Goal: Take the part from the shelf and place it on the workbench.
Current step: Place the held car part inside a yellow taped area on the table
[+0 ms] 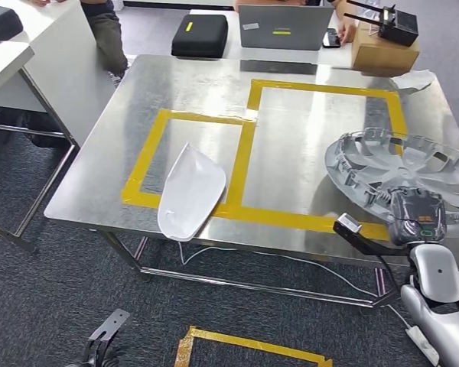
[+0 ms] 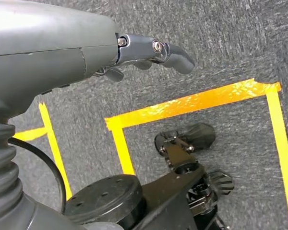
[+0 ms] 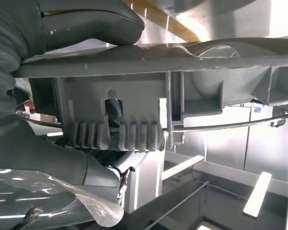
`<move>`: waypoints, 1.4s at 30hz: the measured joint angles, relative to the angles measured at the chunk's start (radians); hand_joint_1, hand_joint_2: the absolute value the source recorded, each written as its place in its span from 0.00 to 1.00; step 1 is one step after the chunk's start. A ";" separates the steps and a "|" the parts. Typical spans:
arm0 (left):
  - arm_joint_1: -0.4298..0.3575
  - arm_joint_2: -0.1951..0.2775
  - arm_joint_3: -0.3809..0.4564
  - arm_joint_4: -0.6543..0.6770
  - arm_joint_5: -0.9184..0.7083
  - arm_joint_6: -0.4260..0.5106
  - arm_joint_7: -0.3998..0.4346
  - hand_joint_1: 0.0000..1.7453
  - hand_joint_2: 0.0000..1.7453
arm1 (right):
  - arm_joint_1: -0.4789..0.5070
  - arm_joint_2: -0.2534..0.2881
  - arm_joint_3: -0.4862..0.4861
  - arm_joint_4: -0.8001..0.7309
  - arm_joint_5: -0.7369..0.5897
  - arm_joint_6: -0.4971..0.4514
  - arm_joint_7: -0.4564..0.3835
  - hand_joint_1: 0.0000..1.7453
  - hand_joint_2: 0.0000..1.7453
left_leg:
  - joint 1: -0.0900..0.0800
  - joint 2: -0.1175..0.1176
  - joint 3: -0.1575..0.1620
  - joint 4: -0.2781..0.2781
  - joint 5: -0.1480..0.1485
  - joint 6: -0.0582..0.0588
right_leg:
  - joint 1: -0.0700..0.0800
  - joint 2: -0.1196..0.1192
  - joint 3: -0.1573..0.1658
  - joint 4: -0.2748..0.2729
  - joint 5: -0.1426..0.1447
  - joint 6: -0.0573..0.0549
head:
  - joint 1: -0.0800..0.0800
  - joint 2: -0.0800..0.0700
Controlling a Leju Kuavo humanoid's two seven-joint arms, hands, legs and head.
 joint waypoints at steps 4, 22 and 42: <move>-0.010 -0.015 0.012 0.029 -0.038 -0.016 0.000 0.00 1.00 | -0.018 0.030 0.006 0.028 -0.034 -0.031 -0.030 1.00 1.00 | 0.000 0.000 0.000 0.000 0.000 0.000 | 0.000 0.000 0.000 0.000 0.000 0.000 | 0.000 0.000; -0.031 -0.052 0.057 0.087 -0.146 -0.040 -0.007 0.00 0.00 | -0.074 0.112 0.054 0.057 -0.131 -0.024 -0.094 0.00 1.00 | 0.000 0.000 0.000 0.000 0.000 0.000 | 0.000 0.000 0.000 0.000 0.000 0.000 | 0.000 0.000; 0.041 -0.053 0.184 0.058 -0.143 -0.033 0.062 0.00 0.00 | -0.099 0.112 0.019 0.067 -0.308 0.432 0.206 0.00 1.00 | 0.000 0.000 0.000 0.001 0.000 0.000 | 0.000 0.001 0.000 0.000 0.001 0.001 | 0.000 0.000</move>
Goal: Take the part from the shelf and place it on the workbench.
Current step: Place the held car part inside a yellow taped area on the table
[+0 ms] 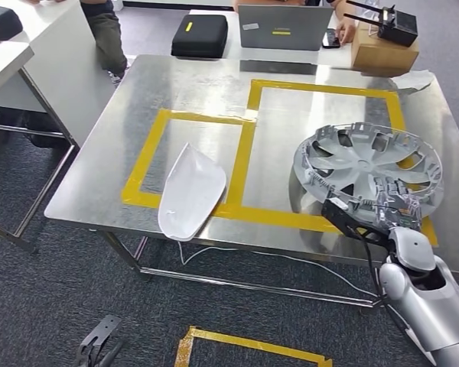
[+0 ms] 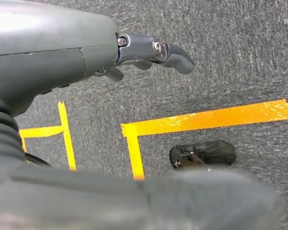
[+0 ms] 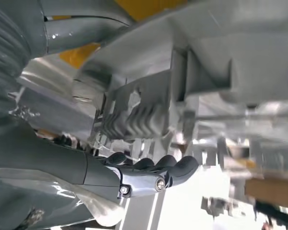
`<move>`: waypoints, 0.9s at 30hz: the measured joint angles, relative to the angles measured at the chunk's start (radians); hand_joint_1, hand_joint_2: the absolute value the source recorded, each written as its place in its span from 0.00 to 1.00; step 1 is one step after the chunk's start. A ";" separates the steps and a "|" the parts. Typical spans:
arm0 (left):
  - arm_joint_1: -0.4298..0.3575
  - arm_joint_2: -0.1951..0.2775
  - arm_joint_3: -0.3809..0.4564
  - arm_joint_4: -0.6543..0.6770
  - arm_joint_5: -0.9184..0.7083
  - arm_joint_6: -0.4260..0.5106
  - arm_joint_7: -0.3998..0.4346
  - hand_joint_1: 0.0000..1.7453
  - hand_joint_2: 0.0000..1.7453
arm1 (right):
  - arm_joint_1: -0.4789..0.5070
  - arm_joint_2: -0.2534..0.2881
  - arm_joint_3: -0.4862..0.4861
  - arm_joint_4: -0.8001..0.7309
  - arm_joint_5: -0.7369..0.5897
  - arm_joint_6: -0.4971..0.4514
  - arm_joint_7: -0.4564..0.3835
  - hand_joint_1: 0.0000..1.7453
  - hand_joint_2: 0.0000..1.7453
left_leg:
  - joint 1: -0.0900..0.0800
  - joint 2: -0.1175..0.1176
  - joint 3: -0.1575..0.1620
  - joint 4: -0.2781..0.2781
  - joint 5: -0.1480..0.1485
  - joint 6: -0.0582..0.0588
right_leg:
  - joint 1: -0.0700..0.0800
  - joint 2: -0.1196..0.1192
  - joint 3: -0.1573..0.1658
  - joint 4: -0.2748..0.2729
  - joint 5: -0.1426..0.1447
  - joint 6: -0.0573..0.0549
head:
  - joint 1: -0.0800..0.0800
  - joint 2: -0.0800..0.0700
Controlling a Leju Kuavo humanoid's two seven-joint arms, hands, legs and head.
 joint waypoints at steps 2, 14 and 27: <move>0.005 0.000 0.016 -0.002 0.000 -0.015 0.005 0.00 0.00 | -0.016 -0.001 0.000 -0.021 -0.097 0.079 0.035 0.00 1.00 | 0.000 0.000 0.000 0.000 0.000 0.000 | 0.000 0.000 0.000 0.000 0.000 0.000 | 0.000 0.000; 0.022 -0.013 0.092 -0.003 -0.031 -0.069 0.005 0.00 0.00 | -0.128 -0.071 0.092 -0.220 -0.290 0.124 0.070 0.00 1.00 | 0.000 0.000 0.000 0.001 0.000 0.000 | 0.000 0.000 -0.001 0.000 0.001 -0.001 | 0.000 0.000; 0.057 -0.046 0.143 -0.036 -0.074 -0.083 0.004 0.00 0.00 | -0.078 -0.083 0.164 -0.514 -0.131 0.014 0.045 0.00 1.00 | 0.000 0.000 0.000 0.001 -0.001 0.001 | 0.000 0.001 0.000 0.000 0.001 0.000 | 0.000 0.000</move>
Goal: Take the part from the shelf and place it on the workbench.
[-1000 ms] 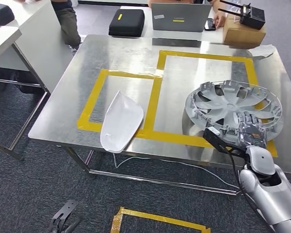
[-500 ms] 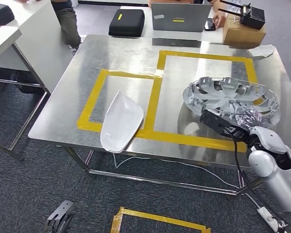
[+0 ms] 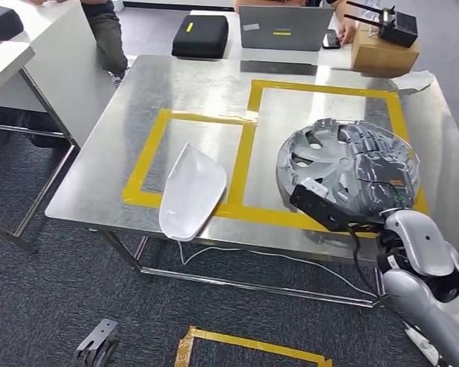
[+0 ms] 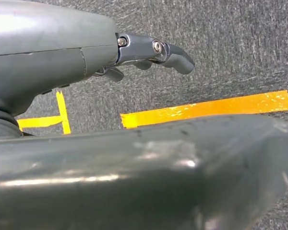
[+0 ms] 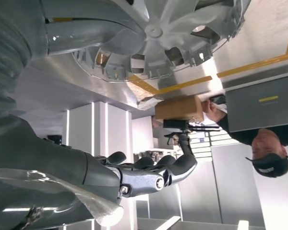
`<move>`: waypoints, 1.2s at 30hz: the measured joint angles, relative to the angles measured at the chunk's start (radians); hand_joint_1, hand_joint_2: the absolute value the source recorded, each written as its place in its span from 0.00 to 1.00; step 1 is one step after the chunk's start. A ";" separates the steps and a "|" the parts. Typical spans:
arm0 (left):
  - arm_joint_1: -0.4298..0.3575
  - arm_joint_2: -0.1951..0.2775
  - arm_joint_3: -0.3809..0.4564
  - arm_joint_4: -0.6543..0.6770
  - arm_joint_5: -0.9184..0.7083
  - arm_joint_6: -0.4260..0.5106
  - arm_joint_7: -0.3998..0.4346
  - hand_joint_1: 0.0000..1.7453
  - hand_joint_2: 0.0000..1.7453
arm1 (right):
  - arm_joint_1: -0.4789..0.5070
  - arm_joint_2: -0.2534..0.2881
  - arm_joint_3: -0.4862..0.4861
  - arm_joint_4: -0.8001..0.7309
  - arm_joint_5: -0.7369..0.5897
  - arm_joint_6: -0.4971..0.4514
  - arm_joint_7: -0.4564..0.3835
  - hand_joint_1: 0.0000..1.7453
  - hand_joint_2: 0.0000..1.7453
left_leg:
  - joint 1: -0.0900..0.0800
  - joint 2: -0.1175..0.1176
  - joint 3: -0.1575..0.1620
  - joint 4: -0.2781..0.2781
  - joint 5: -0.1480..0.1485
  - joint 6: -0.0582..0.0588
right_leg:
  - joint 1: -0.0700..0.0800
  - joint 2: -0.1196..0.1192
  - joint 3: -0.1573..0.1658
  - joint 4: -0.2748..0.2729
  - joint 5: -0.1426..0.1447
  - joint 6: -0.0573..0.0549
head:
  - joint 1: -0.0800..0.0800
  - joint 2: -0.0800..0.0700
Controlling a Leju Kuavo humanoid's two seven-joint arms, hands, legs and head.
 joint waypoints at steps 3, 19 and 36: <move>0.011 -0.002 0.007 -0.010 0.003 -0.005 -0.001 0.00 0.00 | 0.001 -0.002 0.015 -0.024 0.088 -0.040 -0.009 0.00 1.00 | 0.000 0.000 0.000 0.000 0.000 0.000 | 0.000 0.000 0.000 0.000 0.001 0.001 | 0.000 0.000; 0.036 -0.012 -0.017 -0.111 0.002 0.043 0.006 0.00 0.00 | 0.213 0.046 -0.007 -0.184 0.618 -0.527 -0.068 0.00 0.25 | 0.020 0.011 0.021 -0.047 0.034 0.032 | -0.014 0.001 -0.091 0.215 -0.103 0.042 | 0.003 0.000; 0.077 0.000 -0.093 -0.233 0.037 0.207 0.045 0.00 0.00 | 0.418 0.064 -0.129 -0.299 0.422 -0.590 -0.132 0.00 0.00 | 0.008 0.003 0.016 0.169 -0.147 0.016 | 0.006 0.011 -0.073 0.032 0.043 -0.018 | -0.013 0.000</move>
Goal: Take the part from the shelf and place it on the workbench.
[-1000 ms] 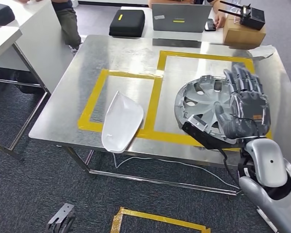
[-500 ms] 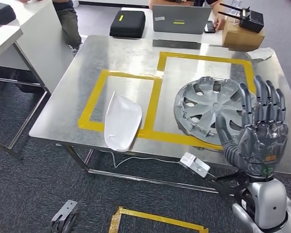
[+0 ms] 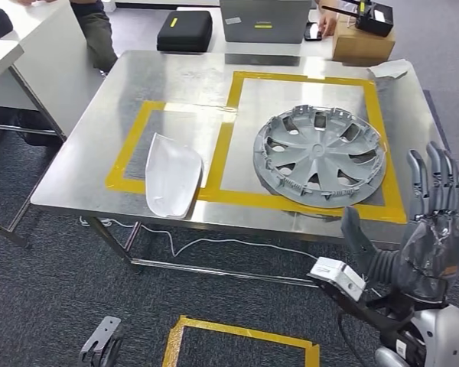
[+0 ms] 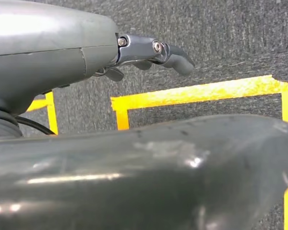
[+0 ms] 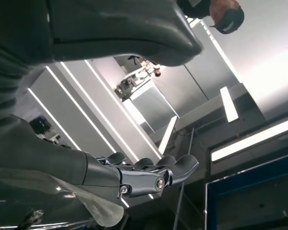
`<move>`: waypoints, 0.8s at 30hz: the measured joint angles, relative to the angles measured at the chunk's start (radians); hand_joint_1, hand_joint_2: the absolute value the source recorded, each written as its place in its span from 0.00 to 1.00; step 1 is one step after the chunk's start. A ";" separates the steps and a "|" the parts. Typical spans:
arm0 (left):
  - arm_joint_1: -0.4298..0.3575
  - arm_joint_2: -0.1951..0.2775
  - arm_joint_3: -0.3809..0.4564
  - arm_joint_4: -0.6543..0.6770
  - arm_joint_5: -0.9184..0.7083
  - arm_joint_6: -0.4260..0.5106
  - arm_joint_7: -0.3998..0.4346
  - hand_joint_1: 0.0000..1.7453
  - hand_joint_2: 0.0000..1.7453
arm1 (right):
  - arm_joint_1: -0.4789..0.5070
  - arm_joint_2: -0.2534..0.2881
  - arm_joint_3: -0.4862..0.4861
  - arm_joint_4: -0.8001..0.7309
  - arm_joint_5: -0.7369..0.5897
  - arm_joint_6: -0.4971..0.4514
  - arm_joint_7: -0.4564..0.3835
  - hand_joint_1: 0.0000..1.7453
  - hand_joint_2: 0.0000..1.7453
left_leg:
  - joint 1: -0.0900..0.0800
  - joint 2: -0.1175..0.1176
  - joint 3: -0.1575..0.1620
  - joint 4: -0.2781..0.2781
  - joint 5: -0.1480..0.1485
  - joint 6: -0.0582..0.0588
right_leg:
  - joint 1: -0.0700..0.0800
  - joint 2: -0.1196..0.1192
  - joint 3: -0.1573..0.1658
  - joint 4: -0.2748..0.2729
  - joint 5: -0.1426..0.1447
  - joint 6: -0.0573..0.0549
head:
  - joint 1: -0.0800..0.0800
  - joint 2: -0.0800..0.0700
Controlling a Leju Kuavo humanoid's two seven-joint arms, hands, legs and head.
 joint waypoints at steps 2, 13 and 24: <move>0.003 0.003 -0.004 -0.020 0.004 0.017 0.002 0.00 0.00 | 0.024 0.001 -0.026 -0.018 -0.038 0.010 -0.009 0.00 0.00 | -0.013 -0.002 0.079 -0.129 0.030 0.016 | 0.004 0.000 -0.010 -0.001 0.016 0.007 | 0.001 0.000; 0.016 -0.001 -0.017 -0.051 0.015 0.063 -0.005 0.00 0.00 | 0.135 0.004 -0.115 -0.065 -0.107 0.012 -0.045 0.00 0.00 | -0.025 0.011 -0.025 -0.179 0.160 0.043 | -0.004 -0.006 -0.059 0.265 -0.163 0.048 | 0.008 0.000; 0.024 -0.011 -0.017 -0.057 0.023 0.087 -0.026 0.00 0.00 | 0.210 0.011 -0.167 -0.107 -0.186 0.006 -0.064 0.00 0.25 | -0.020 0.007 -0.106 -0.092 0.139 -0.009 | 0.000 -0.019 0.198 -0.091 -0.101 -0.003 | 0.005 0.000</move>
